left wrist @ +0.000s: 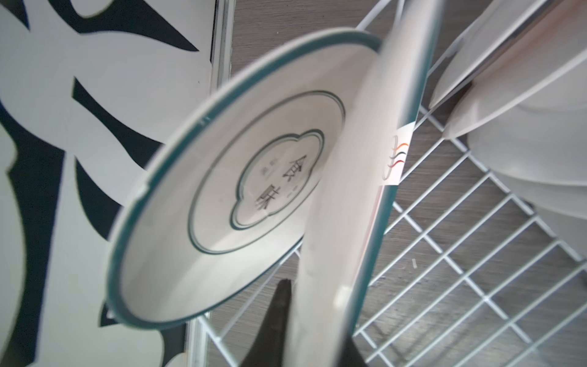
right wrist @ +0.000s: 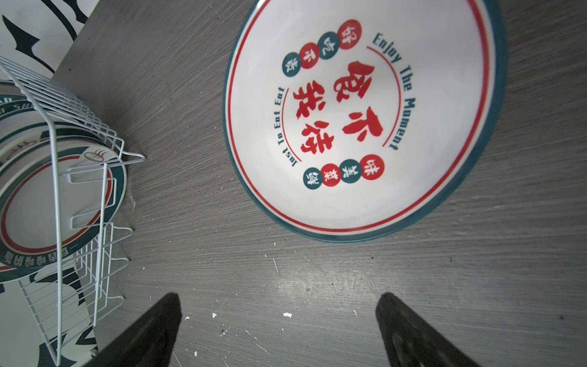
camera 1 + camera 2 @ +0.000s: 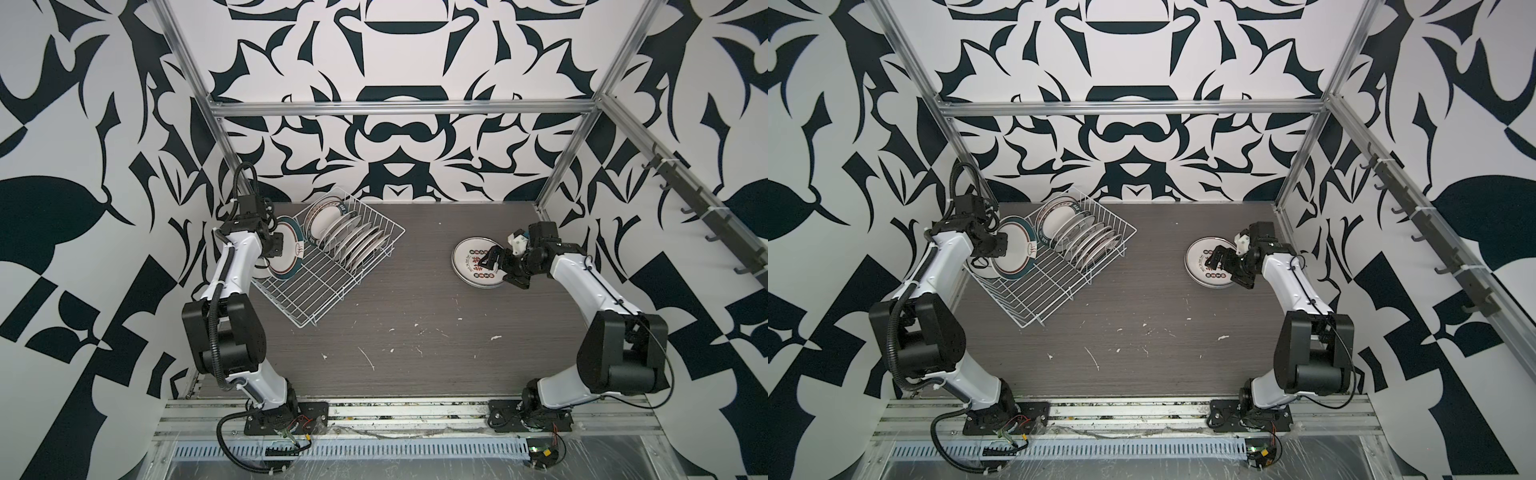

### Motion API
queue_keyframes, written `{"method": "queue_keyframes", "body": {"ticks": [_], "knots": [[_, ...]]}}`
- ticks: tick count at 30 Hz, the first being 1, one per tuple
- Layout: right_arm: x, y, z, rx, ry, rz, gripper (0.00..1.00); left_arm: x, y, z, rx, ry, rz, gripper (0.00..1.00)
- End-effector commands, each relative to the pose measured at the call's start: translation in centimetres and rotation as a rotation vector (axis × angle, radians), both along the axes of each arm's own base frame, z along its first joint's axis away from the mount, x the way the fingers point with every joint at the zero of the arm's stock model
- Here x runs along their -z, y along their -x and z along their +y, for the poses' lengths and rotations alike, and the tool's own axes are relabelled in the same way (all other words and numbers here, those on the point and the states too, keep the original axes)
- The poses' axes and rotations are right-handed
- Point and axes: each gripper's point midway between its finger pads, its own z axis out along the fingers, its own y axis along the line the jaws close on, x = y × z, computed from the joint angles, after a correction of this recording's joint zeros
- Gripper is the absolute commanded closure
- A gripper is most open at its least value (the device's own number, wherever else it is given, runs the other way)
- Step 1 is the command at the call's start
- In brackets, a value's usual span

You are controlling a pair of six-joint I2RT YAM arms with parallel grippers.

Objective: Unload the plates from the dish rack
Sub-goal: Pick up a plate from the dish rack.

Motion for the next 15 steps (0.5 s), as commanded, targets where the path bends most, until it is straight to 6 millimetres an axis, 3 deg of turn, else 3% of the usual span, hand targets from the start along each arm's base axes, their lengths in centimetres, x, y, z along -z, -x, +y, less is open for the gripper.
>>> {"method": "queue_keyframes", "body": {"ticks": [1,7,11,15], "knots": [[-1.3,-0.3,0.3,-0.020,-0.010,-0.054,0.00,1.5,1.2,0.3,-0.019,-0.015,0.071,0.90],[-1.5,-0.4,0.7,-0.030,-0.038,-0.060,0.00,1.2,1.7,0.3,-0.039,-0.005,0.080,0.96],[-1.4,-0.5,1.3,-0.041,-0.073,-0.056,0.00,-0.3,2.1,0.1,-0.060,0.011,0.045,1.00],[-1.4,-0.4,1.5,-0.039,-0.089,-0.051,0.00,-2.0,4.0,0.1,-0.099,0.010,0.038,1.00]]}}
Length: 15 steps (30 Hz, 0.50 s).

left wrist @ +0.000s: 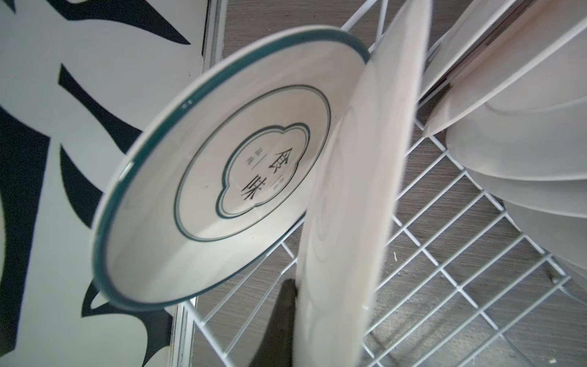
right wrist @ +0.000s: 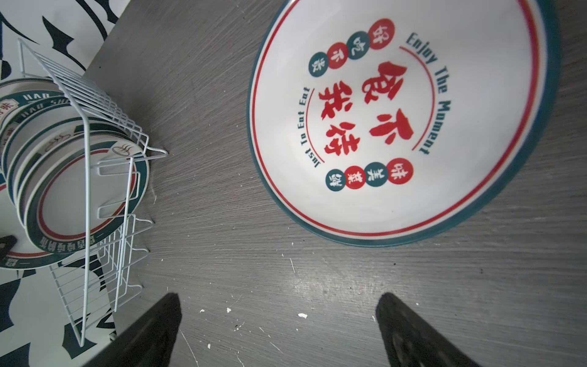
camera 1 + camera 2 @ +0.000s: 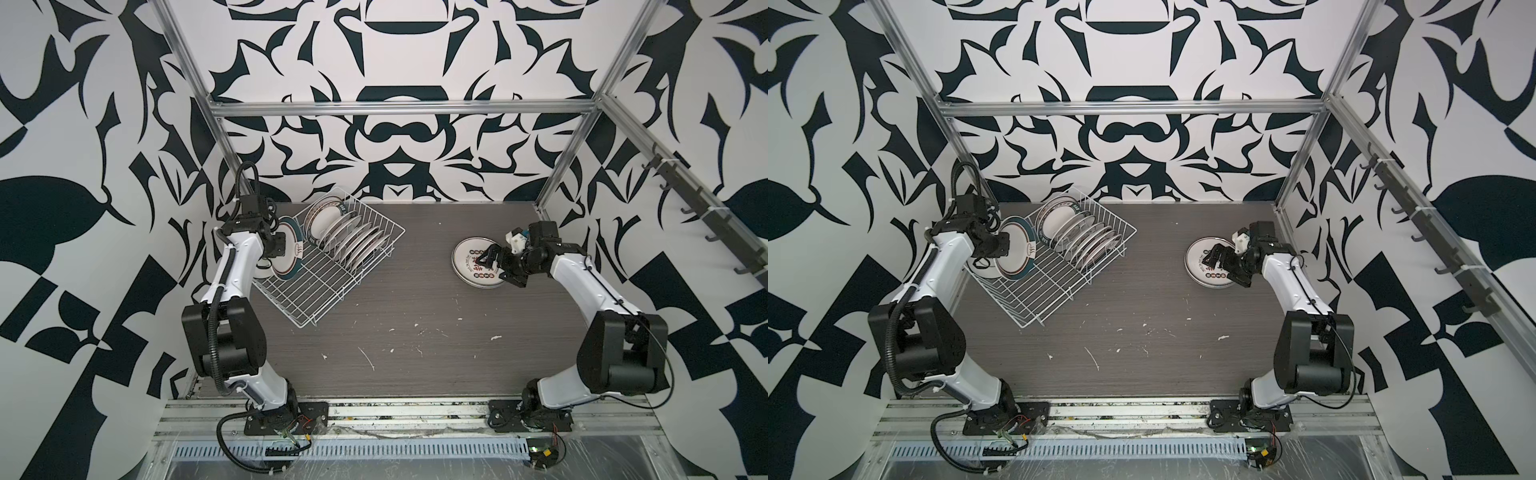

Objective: Unload the plates from the dish rack
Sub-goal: Pick up a plate from the dish rack.

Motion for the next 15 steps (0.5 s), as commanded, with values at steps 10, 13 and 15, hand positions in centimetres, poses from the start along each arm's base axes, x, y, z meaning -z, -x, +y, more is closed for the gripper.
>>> {"method": "queue_keyframes", "body": {"ticks": [10,13,15], "knots": [[-1.1,-0.1,1.3,-0.020,-0.080,-0.041,0.00,-7.7,6.2,-0.8,-0.114,0.045,-0.108,1.00],[-2.1,0.0,1.9,-0.038,-0.117,-0.071,0.00,-10.3,6.9,-3.3,-0.121,0.191,-0.181,1.00],[-3.4,0.1,2.1,-0.033,-0.136,-0.100,0.00,-11.9,7.8,-5.1,-0.134,0.283,-0.228,1.00]]}}
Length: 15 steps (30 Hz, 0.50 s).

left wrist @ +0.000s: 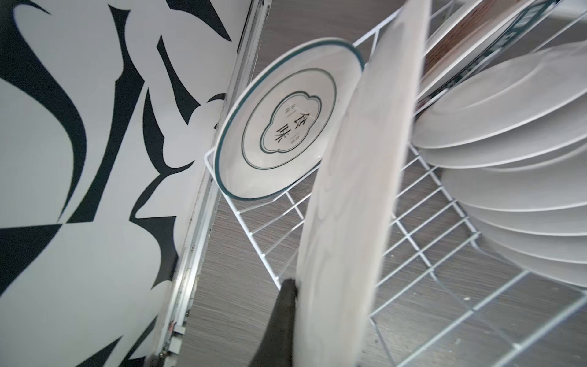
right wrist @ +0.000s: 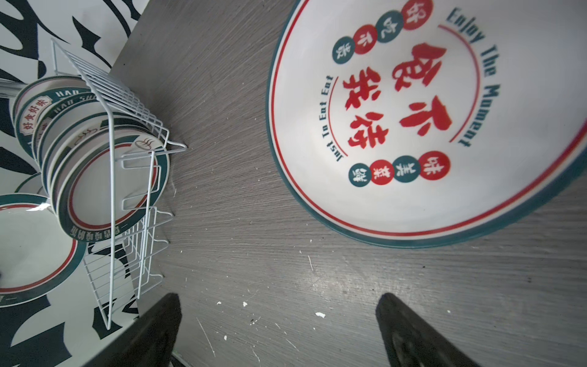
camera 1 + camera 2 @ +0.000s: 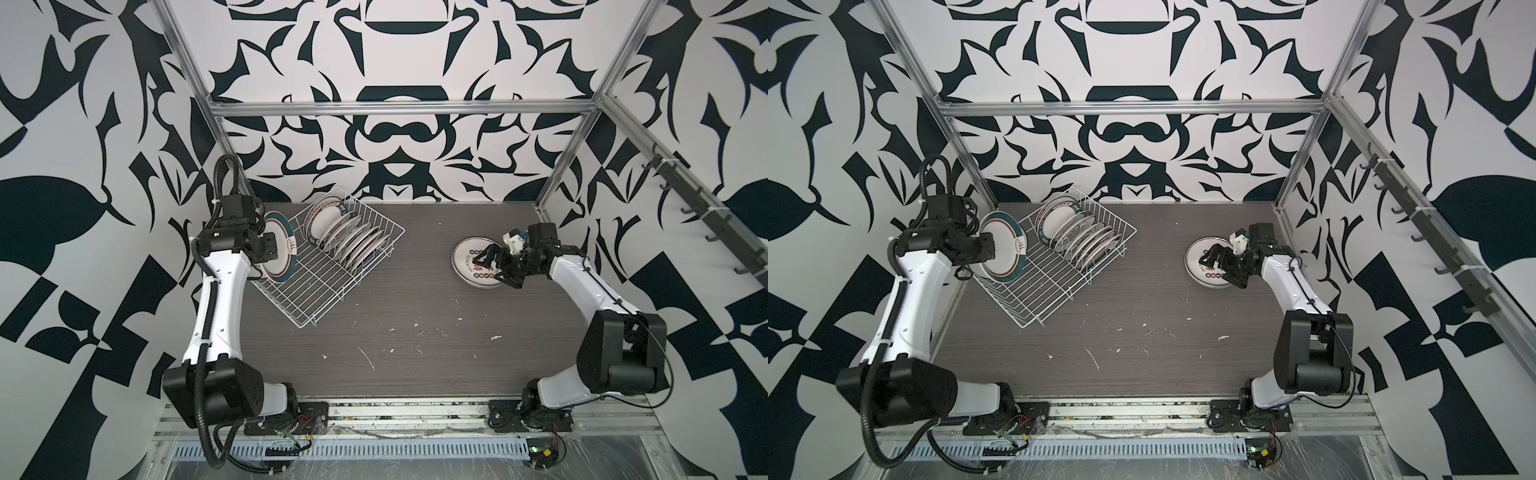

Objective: Unload the plates from the dish rack
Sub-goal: Pick up a plate from the dish rack.

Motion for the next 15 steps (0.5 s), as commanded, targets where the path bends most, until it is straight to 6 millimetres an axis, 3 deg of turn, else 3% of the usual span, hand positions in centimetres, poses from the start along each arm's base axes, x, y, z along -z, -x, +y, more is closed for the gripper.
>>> {"method": "queue_keyframes", "body": {"ticks": [1,3,8,12,15], "knots": [[-3.7,0.1,1.0,-0.012,-0.064,-0.109,0.00,-3.9,2.0,-3.4,-0.023,0.200,-0.102,1.00],[-5.4,0.4,1.5,-0.012,-0.091,-0.146,0.00,-5.4,3.2,-4.8,-0.049,0.319,-0.155,1.00],[-9.9,1.5,5.2,-0.091,-0.280,-0.247,0.00,-5.8,4.0,-9.8,-0.017,0.671,-0.220,1.00],[-13.2,2.6,10.2,-0.183,-0.401,-0.286,0.01,-5.5,4.1,-12.7,0.005,0.830,-0.268,1.00],[-16.2,3.7,14.8,-0.269,-0.481,-0.325,0.07,-4.2,3.8,-14.8,0.015,0.879,-0.263,1.00]]}}
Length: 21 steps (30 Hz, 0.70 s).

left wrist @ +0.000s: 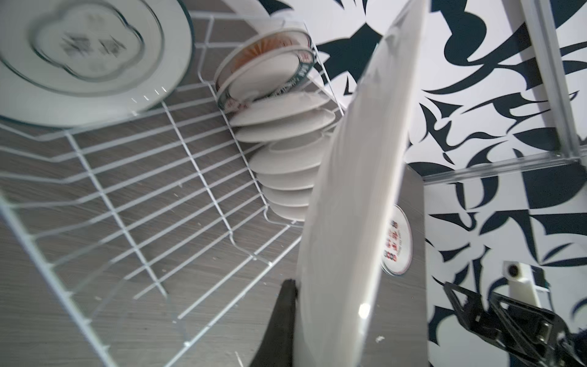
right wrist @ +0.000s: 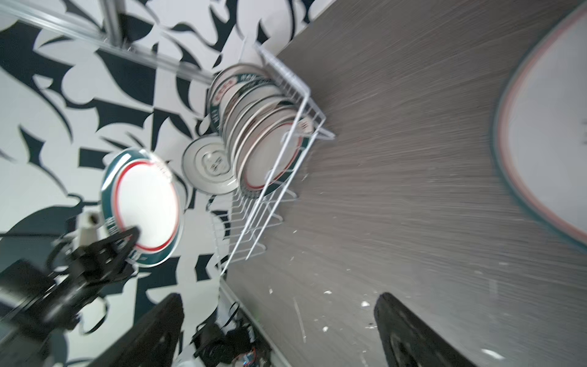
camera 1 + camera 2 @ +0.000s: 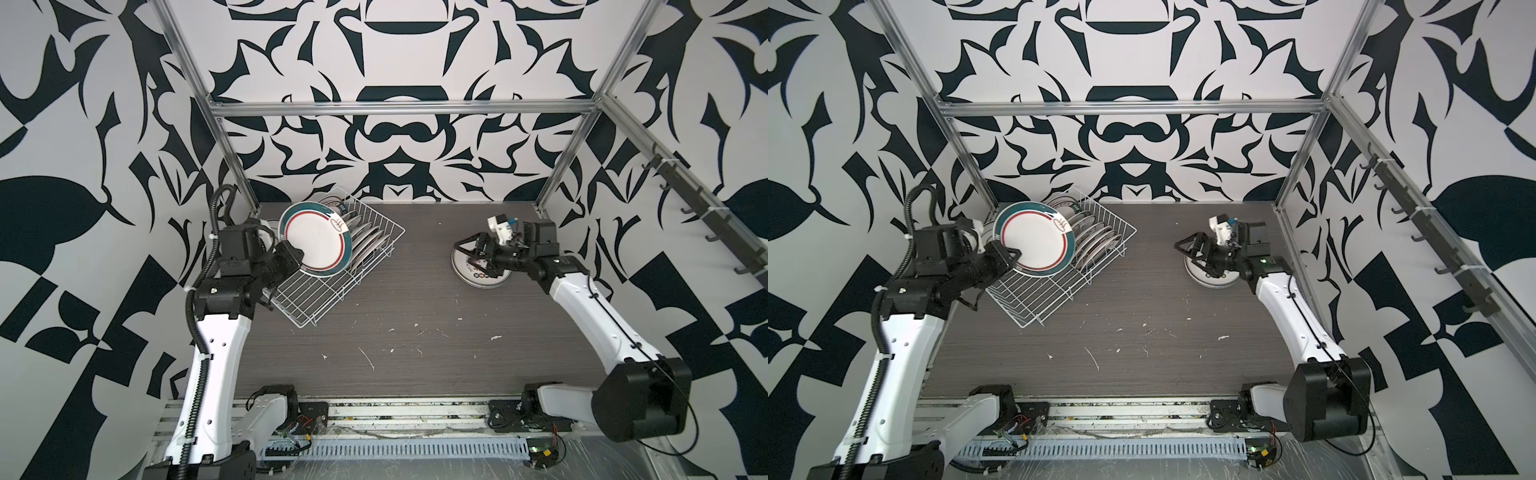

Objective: Unload the plates from the dish rack
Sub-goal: Pick up a plate from the dish rack, then place a plate on the plates.

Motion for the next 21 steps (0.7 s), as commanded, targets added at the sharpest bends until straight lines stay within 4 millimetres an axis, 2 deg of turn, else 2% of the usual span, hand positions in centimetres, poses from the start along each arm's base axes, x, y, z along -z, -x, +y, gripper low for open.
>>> {"method": "queue_keyframes", "body": {"ticks": [1,5,8,12,16,21], "knots": [[-5.7,1.1,5.0,-0.103,-0.151,-0.097,0.08,-1.2,-1.4,-3.1,0.010,0.173,-0.063,1.00],[-6.5,2.1,9.4,-0.165,-0.146,-0.087,0.13,0.3,-2.4,-6.1,0.068,0.256,-0.054,1.00],[-5.8,2.0,11.3,-0.173,-0.145,-0.063,0.17,0.8,-2.7,-7.9,0.110,0.292,-0.056,1.00],[-4.2,1.5,12.9,-0.175,-0.124,-0.036,0.20,1.1,-3.0,-9.5,0.154,0.411,-0.082,1.00],[-3.2,0.9,14.3,-0.192,-0.141,-0.016,0.22,2.0,-2.9,-10.4,0.182,0.409,-0.054,1.00],[-2.4,0.2,15.7,-0.203,-0.155,0.002,0.31,1.8,-2.6,-11.2,0.216,0.420,-0.062,1.00]]}}
